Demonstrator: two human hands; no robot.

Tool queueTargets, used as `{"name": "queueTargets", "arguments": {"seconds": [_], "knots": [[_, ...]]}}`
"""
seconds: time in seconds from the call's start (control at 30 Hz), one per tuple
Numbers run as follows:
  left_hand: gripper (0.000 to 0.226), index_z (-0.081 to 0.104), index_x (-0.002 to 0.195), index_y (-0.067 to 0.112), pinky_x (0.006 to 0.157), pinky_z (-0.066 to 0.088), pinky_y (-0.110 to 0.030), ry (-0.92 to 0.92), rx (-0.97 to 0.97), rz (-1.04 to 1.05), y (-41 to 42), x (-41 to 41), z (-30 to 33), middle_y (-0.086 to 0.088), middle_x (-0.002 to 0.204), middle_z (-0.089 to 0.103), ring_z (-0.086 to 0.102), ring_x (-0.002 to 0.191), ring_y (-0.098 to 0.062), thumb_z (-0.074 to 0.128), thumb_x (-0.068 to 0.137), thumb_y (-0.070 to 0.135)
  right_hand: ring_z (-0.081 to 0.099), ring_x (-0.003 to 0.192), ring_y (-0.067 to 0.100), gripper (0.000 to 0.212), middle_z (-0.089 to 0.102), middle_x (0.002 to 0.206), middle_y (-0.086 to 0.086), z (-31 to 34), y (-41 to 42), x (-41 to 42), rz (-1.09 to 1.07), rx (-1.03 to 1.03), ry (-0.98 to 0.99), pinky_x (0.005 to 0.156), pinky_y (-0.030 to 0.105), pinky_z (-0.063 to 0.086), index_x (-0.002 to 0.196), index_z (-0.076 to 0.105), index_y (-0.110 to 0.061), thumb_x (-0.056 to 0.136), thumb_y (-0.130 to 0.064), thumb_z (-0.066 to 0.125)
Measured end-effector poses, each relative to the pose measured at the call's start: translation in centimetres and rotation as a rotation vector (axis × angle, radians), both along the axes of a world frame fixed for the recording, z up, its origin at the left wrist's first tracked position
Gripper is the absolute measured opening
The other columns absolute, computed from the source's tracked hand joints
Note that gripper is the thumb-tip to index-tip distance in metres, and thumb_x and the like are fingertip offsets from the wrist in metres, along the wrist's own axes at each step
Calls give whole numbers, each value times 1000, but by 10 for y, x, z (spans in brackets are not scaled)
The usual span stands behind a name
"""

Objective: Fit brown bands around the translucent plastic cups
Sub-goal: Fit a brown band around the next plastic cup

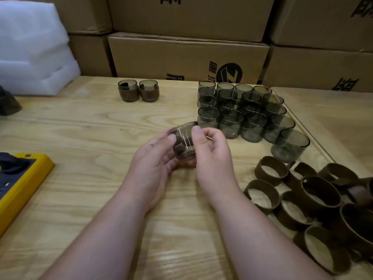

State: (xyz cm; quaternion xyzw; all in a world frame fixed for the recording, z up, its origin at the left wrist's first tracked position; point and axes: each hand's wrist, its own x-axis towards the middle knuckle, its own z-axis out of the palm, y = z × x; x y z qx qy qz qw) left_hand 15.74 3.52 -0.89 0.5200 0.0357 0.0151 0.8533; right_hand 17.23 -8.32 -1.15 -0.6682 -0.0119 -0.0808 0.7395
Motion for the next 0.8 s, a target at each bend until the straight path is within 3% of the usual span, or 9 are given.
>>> {"name": "queueTargets", "arguments": {"seconds": [0.1,0.2,0.27,0.37,0.53,0.67,0.8], "knots": [[53,58,138,3,82,61,-32,-11,27,5,-1,-1,-3,-21,125,71,69,106,-27,70,87,14,72,92,23,44,74,98,-1,0,1,1,-18,-47,5,87,56,58,99,61,-32,77,-70,58],[57,57,132,15,75,61,-31,-22,8,60,-2,-2,-3,-10,108,78,73,96,-21,72,77,19,71,95,21,32,71,100,-7,-1,2,-1,9,-26,9,87,55,58,103,62,-32,86,-59,56],[58,56,129,18,74,61,-30,-23,-20,89,-2,-2,-1,-6,103,78,73,95,-21,72,74,23,70,95,17,35,67,109,-8,-2,2,-3,37,-25,-5,85,47,59,112,59,-32,84,-53,60],[66,52,140,14,88,57,-39,-3,-63,116,0,-1,1,-10,116,76,71,110,-31,73,78,25,63,89,1,52,57,113,-14,-1,3,-7,42,-77,-80,77,22,54,123,50,-34,76,-46,71],[70,48,145,15,102,51,-51,30,-109,149,-2,-2,3,-17,127,72,66,118,-36,74,81,26,64,90,7,59,60,114,-5,-2,4,-8,13,-90,-103,84,28,57,127,49,-32,74,-36,75],[67,51,146,17,80,54,-36,27,-128,132,1,0,2,-6,119,72,66,104,-24,74,84,31,68,89,14,44,70,107,0,-3,0,-7,5,5,-56,78,28,56,118,52,-34,79,-41,70],[68,46,148,24,69,57,-28,-26,-97,85,1,0,1,-2,114,75,72,93,-18,68,84,28,67,76,6,31,72,78,-12,0,-1,-7,-19,31,-54,74,29,55,121,55,-20,98,-37,65]]}}
